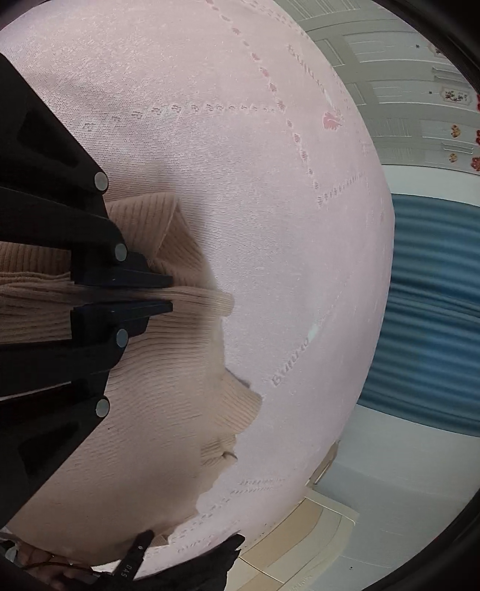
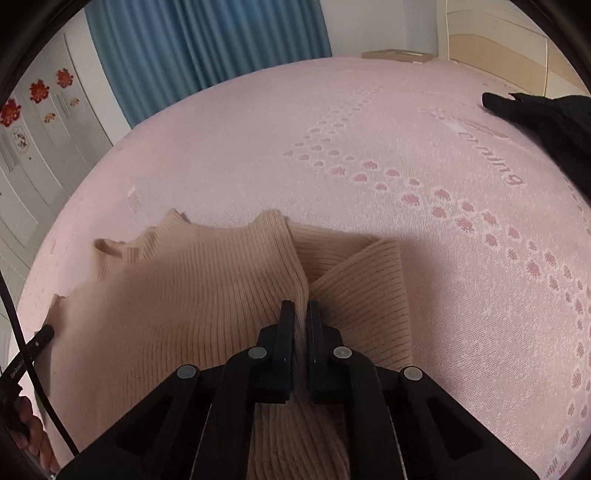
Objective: Fold small clothes
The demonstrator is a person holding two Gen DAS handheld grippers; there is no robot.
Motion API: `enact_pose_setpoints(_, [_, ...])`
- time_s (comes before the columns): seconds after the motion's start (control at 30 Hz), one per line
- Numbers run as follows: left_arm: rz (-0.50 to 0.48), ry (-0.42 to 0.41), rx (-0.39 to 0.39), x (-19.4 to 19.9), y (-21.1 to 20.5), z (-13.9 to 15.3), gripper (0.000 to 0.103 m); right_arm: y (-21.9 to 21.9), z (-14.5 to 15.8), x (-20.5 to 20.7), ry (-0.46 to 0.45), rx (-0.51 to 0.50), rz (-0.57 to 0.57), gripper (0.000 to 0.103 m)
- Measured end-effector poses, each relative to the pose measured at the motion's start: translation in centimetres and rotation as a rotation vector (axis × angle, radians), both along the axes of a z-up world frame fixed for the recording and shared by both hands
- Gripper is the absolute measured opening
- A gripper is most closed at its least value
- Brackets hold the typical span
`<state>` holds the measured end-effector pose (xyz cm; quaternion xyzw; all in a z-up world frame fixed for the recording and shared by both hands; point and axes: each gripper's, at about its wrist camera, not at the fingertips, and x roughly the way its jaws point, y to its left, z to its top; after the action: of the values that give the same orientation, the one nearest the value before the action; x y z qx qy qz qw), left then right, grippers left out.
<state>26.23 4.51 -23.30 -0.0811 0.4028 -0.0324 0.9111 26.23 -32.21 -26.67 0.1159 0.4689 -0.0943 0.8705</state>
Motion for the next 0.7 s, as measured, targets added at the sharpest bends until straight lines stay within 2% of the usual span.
enact_pose_setpoints(0.03, [-0.001,-0.002,-0.008,0.0,0.2,0.2,0.011,0.5,0.4,-0.1,-0.009,-0.033,0.008,0.008])
enact_pose_setpoints(0.13, [0.005,-0.005,-0.038,-0.5,0.7,0.5,0.014,1.2,1.1,-0.8,-0.025,-0.065,0.014,0.021])
enact_pose_setpoints(0.2, [0.004,-0.018,-0.045,-1.1,0.9,0.9,0.027,1.8,2.0,-1.8,-0.062,-0.056,0.03,0.035])
enact_pose_setpoints(0.23, [0.005,-0.022,-0.048,-1.5,1.0,1.1,0.03,2.5,2.7,-2.5,-0.093,-0.047,0.053,0.038])
enact_pose_setpoints(0.27, [0.005,-0.026,-0.058,-2.1,1.2,1.3,0.038,2.9,3.2,-2.8,-0.112,-0.043,0.071,0.043])
enact_pose_setpoints(0.33, [0.015,-0.035,-0.074,-2.9,1.6,1.6,0.052,4.8,4.4,-3.9,-0.149,-0.039,0.142,0.047])
enact_pose_setpoints(0.37, [0.032,-0.047,-0.079,-3.7,2.0,1.8,0.066,5.9,4.5,-4.2,-0.158,-0.028,0.185,0.048])
enact_pose_setpoints(0.4, [0.041,-0.058,-0.084,-4.2,2.3,2.0,0.07,7.0,4.6,-4.8,-0.16,-0.014,0.233,0.049])
enact_pose_setpoints(0.5, [0.057,-0.059,-0.109,-5.3,3.2,2.2,0.07,10.7,4.0,-5.8,-0.128,-0.029,0.344,0.049])
enact_pose_setpoints(0.63, [0.061,-0.041,-0.099,-5.1,3.7,1.9,0.07,13.4,1.2,-5.0,-0.018,-0.135,0.354,0.049])
enact_pose_setpoints(0.7, [0.091,-0.036,-0.089,-4.6,4.3,1.8,0.07,13.9,1.1,-4.5,-0.016,-0.185,0.35,0.051])
